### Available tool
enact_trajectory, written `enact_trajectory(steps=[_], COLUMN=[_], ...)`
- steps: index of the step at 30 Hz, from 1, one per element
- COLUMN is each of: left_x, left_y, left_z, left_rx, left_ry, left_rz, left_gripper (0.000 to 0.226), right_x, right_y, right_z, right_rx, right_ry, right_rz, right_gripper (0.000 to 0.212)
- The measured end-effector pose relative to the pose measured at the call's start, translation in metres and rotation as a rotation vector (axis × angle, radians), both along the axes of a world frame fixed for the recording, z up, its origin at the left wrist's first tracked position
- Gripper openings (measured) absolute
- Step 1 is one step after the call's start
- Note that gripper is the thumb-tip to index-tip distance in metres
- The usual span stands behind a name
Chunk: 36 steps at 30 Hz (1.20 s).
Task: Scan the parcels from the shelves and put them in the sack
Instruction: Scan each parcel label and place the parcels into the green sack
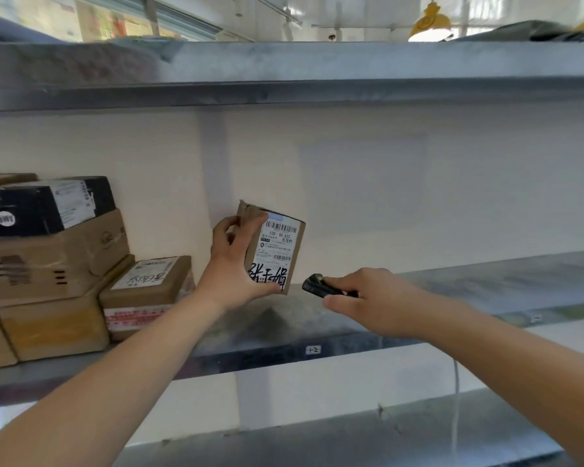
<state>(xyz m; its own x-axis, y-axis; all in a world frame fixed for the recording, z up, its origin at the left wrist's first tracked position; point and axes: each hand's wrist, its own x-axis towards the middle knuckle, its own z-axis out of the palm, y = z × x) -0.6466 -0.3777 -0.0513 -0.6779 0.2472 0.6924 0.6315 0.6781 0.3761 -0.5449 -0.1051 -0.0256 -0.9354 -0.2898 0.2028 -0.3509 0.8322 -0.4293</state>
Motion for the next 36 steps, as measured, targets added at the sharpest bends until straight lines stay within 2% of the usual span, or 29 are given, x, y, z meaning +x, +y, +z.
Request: enact_trajectory(steps=[4,8,16,20,23,25,32,36], left_x=[-0.002,-0.003,-0.004,-0.001,0.003,0.007,0.032,0.050], left_y=[0.005,0.007,0.000,-0.005,-0.005,-0.006,0.003,0.023], left_z=[-0.003,-0.005,-0.011,-0.011,-0.013,-0.015,-0.009,-0.010], left_rx=[0.000,-0.015,0.019,0.137,0.217,0.270,0.356,0.334], left_ry=[-0.009,-0.019,-0.082,-0.125,-0.169,-0.191,-0.338,-0.380], left_rz=[0.007,0.011,-0.042,-0.094,-0.166,-0.221,-0.548,-0.688], left_gripper=[0.125,0.126,0.117,0.127,0.135,0.136,0.124,0.123], right_x=[0.005,0.011,0.012,0.010,0.013,0.018,0.055,0.094], right_y=[0.009,0.009,0.004,-0.004,-0.012,-0.017,-0.029,-0.029], right_z=[-0.002,-0.009,-0.015,-0.020,-0.023,-0.025,-0.032,-0.040], right_rx=[0.019,0.035,-0.021,-0.093,-0.129,-0.084,-0.131,-0.125], right_ry=[-0.024,-0.056,-0.033,-0.038,-0.026,-0.010,0.009,0.056], right_rz=[0.004,0.046,-0.009,-0.097,-0.182,-0.257,-0.462,-0.567], right_gripper=[0.046,0.031,0.037,0.033,0.032,0.036,0.048,0.036])
